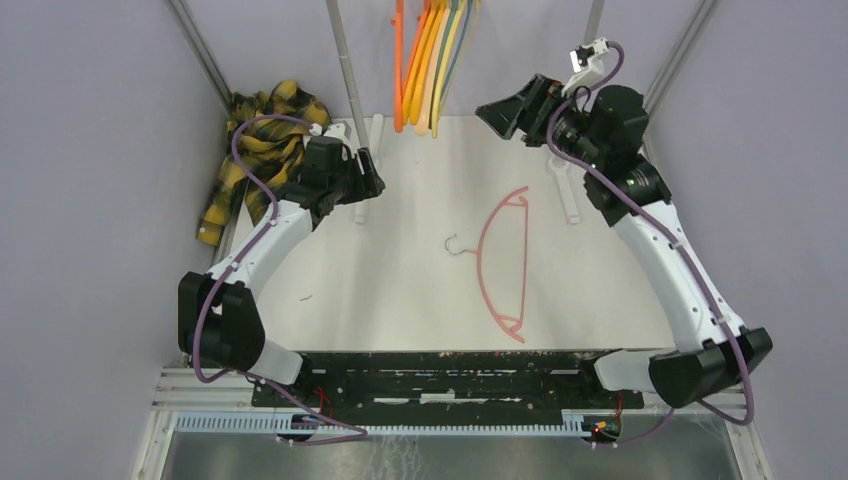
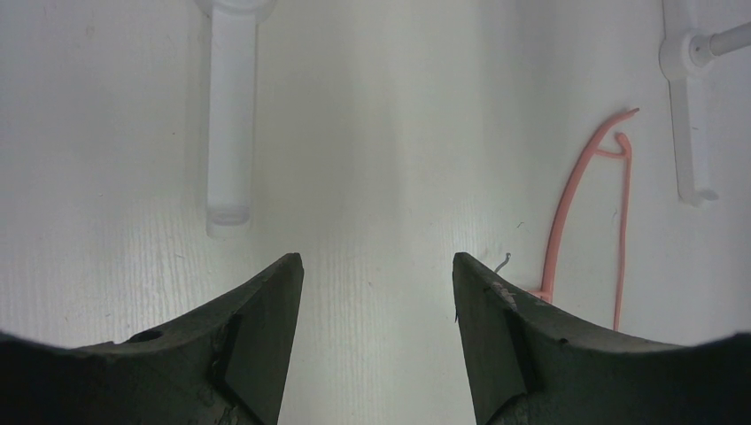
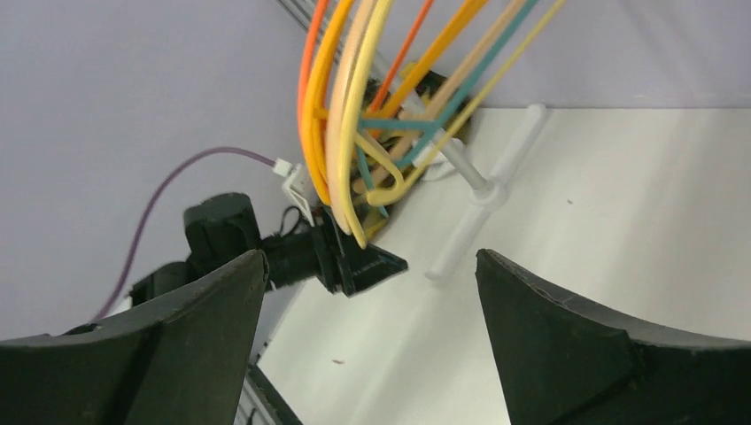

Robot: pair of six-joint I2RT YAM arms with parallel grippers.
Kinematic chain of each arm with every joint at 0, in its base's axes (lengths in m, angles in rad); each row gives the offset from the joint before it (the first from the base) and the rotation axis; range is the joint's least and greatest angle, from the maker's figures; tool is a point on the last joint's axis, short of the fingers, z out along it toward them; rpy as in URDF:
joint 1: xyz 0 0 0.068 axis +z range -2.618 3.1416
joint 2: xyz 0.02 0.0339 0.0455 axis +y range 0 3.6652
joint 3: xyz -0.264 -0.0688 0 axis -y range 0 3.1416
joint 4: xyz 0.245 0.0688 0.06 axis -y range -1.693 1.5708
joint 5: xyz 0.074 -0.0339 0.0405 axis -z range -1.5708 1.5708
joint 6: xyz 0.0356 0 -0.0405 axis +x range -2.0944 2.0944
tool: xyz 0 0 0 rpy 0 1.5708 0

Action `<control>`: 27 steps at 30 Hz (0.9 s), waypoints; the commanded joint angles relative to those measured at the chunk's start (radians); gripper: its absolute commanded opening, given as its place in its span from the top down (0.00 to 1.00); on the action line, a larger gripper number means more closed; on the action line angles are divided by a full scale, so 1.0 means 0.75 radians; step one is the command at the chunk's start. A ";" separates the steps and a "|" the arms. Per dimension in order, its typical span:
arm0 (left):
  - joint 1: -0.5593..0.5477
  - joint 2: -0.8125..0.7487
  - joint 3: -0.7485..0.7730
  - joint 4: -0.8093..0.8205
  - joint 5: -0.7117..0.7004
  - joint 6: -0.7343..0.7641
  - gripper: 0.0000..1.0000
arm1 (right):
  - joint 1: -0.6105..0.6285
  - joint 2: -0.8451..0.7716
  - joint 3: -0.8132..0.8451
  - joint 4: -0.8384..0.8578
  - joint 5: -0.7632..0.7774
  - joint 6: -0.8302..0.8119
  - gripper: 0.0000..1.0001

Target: Organize the hangers

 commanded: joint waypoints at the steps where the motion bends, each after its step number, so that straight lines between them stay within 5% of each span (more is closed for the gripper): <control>1: 0.008 0.013 0.016 0.041 -0.022 0.077 0.30 | 0.023 -0.150 -0.143 -0.227 0.147 -0.297 0.04; 11: 0.008 0.048 0.012 0.057 -0.002 0.064 0.31 | 0.398 -0.282 -0.800 -0.408 0.542 -0.399 0.13; 27: 0.008 0.057 0.001 0.079 0.014 0.048 0.26 | 0.570 0.188 -0.934 -0.179 0.875 -0.289 0.29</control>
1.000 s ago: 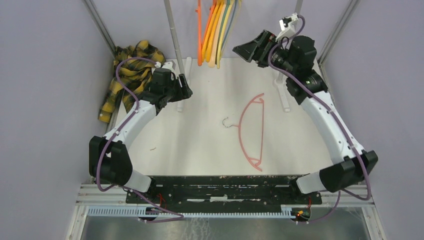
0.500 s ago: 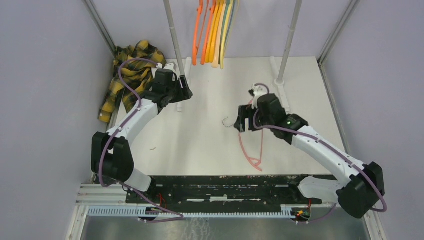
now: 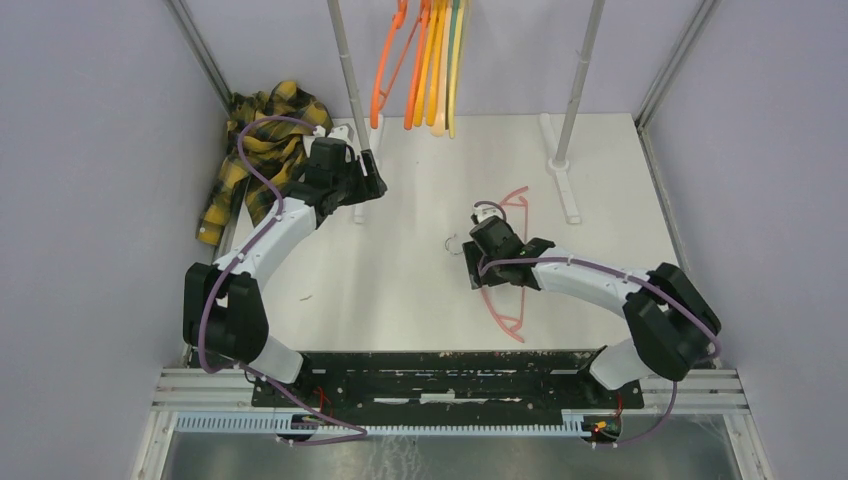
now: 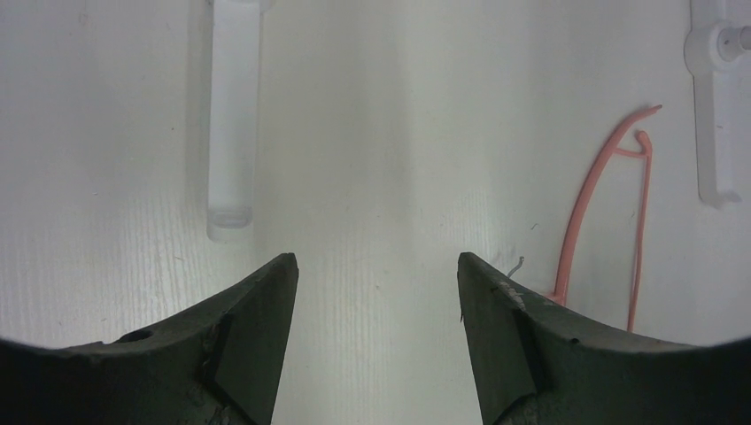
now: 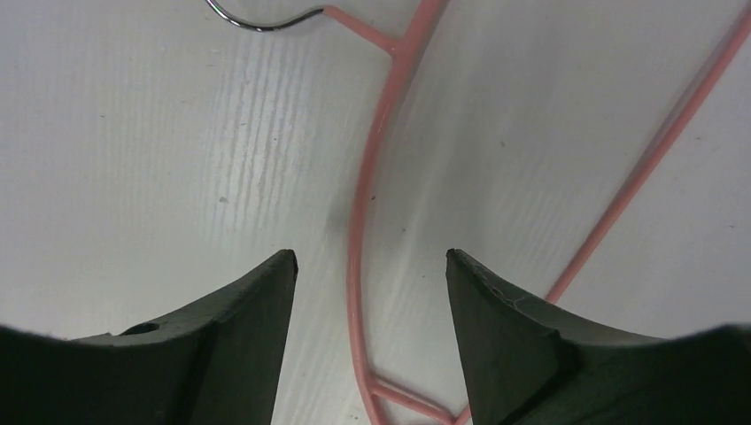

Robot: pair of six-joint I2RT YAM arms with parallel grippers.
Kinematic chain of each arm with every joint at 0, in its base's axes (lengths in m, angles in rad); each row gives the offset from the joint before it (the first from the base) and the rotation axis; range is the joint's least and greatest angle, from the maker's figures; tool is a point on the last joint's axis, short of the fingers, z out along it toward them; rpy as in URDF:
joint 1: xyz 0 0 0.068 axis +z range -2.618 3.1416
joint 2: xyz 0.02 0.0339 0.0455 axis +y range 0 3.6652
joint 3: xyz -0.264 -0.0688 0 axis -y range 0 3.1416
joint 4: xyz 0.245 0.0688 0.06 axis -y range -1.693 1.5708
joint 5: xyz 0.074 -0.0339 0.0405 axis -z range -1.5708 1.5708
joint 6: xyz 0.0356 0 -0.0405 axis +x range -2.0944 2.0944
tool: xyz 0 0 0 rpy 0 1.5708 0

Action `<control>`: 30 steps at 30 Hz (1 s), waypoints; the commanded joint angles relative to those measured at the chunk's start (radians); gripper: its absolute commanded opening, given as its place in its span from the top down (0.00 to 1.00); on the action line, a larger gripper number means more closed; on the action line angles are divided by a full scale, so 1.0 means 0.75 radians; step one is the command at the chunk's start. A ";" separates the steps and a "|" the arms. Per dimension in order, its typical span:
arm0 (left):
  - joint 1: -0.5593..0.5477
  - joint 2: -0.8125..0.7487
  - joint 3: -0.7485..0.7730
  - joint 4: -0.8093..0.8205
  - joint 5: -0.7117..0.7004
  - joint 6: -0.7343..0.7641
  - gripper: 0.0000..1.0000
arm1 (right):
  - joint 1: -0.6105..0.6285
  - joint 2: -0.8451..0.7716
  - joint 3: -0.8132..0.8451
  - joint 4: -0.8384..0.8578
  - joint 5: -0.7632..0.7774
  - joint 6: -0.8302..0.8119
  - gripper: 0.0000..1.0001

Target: Organize the hangers

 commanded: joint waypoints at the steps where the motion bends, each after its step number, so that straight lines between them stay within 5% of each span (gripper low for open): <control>1: 0.009 -0.002 0.002 0.063 0.020 0.050 0.24 | 0.039 0.099 -0.008 0.115 0.140 0.058 0.29; 14: 0.007 -0.023 -0.014 0.075 -0.007 0.067 0.16 | 0.060 0.238 -0.069 0.194 0.215 0.200 0.48; 21: 0.008 -0.033 -0.018 0.072 -0.023 0.069 0.12 | 0.059 0.220 -0.120 0.253 0.212 0.217 0.97; 30: 0.008 -0.061 -0.022 0.067 -0.036 0.065 0.00 | 0.048 -0.143 -0.197 0.266 0.095 0.223 1.00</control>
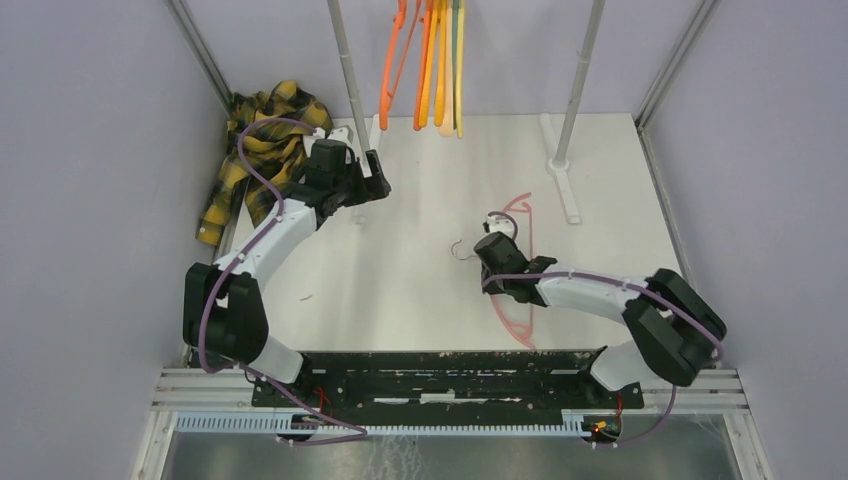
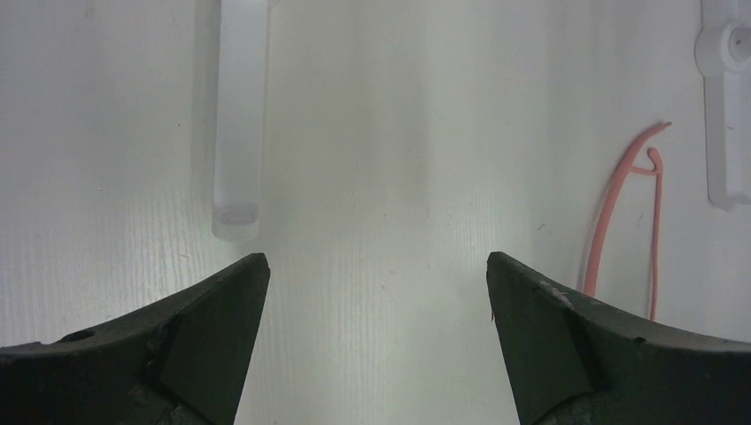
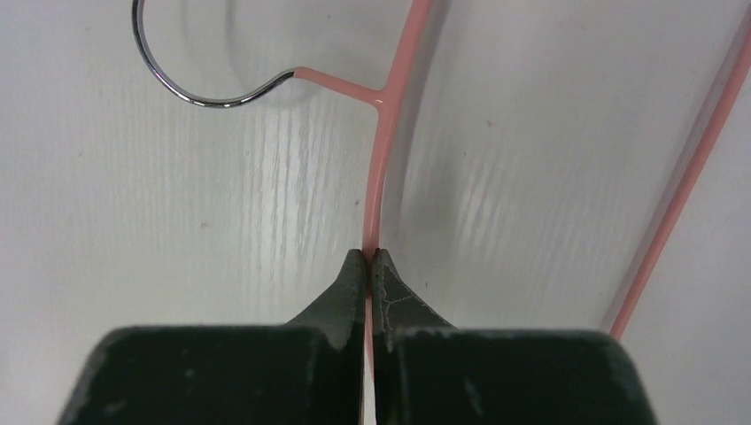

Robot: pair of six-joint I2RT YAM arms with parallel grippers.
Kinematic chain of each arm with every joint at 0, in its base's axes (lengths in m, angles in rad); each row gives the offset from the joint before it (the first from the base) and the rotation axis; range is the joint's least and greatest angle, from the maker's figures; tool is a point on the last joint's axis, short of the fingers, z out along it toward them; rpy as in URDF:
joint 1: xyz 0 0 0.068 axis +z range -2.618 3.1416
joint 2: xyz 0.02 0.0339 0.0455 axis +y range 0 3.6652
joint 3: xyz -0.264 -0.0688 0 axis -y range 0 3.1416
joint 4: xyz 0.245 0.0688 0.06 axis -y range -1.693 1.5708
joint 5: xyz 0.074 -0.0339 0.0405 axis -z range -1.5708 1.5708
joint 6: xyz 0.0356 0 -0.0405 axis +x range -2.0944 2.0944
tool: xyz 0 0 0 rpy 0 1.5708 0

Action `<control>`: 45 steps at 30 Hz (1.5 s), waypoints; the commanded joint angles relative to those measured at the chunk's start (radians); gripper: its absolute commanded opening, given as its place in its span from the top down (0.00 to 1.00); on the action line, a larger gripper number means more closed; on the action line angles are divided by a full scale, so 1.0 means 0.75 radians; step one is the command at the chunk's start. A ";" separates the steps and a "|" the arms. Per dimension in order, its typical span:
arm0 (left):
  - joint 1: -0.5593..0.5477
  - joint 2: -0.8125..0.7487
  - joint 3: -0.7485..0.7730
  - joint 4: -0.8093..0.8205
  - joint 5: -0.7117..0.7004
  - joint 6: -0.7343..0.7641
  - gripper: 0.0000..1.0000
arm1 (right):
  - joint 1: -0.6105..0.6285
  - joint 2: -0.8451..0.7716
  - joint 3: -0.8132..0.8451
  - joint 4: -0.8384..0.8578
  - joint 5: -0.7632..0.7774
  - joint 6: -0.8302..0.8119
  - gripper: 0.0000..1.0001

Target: Organize the hangers

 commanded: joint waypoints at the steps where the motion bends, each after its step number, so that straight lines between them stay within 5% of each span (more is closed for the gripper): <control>1: 0.008 -0.062 -0.004 0.053 -0.022 0.063 0.00 | -0.011 -0.309 -0.013 -0.041 -0.132 0.020 0.99; 10: 0.007 -0.079 -0.032 0.067 -0.024 0.046 0.00 | -0.282 -0.754 0.005 -0.160 -0.567 0.164 0.99; 19: 0.008 -0.103 -0.026 0.049 -0.030 0.050 0.00 | -0.575 -0.884 0.138 -0.168 -0.950 0.282 0.99; 28: 0.008 -0.143 -0.002 0.024 -0.042 0.054 0.00 | -0.768 -0.652 0.413 0.208 -1.363 0.635 1.00; 45: 0.007 -0.184 -0.022 0.011 -0.080 0.065 0.00 | -0.827 -0.001 1.338 0.397 -1.271 0.743 0.99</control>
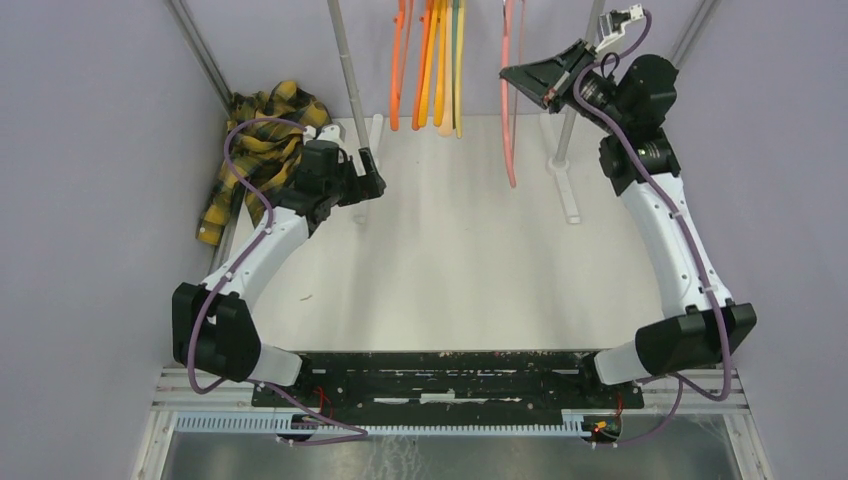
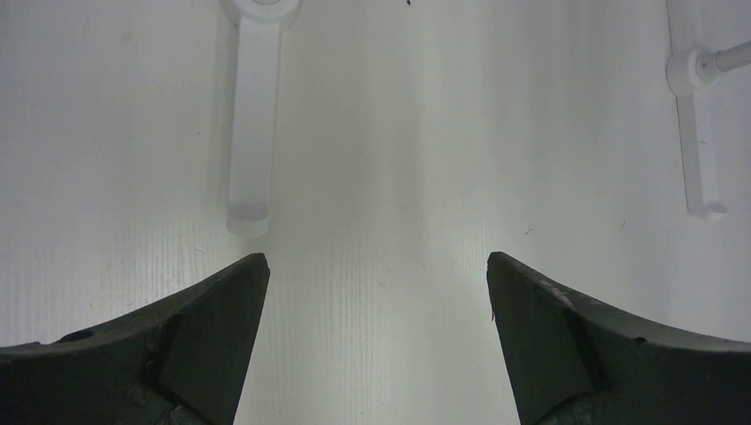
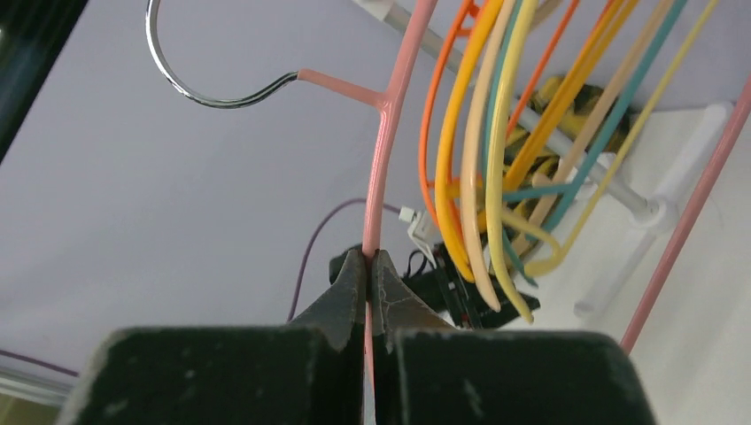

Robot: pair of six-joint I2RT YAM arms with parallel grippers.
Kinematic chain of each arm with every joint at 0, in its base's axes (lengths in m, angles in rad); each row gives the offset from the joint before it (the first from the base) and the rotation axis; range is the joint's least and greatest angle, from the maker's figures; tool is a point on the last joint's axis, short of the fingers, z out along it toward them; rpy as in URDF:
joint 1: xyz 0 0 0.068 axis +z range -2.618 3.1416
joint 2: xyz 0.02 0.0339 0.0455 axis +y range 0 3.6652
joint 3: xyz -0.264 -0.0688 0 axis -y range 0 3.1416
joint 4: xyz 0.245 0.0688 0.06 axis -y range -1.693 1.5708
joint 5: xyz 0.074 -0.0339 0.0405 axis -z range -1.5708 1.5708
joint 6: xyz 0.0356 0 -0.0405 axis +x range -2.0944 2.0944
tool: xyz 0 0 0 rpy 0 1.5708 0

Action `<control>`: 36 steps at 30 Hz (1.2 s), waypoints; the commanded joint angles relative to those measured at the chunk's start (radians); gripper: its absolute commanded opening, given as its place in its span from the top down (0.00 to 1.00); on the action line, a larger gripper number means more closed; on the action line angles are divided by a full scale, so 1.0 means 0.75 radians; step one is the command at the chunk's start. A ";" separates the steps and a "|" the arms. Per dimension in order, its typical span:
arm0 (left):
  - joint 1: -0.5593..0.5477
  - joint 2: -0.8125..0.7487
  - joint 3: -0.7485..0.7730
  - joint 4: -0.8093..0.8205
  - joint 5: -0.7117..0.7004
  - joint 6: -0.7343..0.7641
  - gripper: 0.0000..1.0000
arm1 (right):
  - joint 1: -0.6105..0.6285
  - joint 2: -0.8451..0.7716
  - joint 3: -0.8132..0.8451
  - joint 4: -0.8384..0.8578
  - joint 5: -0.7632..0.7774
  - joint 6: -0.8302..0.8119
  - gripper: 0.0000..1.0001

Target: Organize the hangers

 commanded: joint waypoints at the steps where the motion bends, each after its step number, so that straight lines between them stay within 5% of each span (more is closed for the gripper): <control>1: 0.007 -0.058 0.013 0.020 -0.055 0.070 0.00 | -0.020 0.165 0.175 0.181 0.049 0.079 0.99; 16: 0.007 -0.046 0.011 0.014 -0.093 0.097 0.00 | -0.080 0.570 0.421 0.604 0.069 0.399 0.99; 36: 0.008 0.078 -0.024 0.097 -0.088 0.077 0.00 | -0.081 0.308 0.169 0.530 -0.018 0.263 0.99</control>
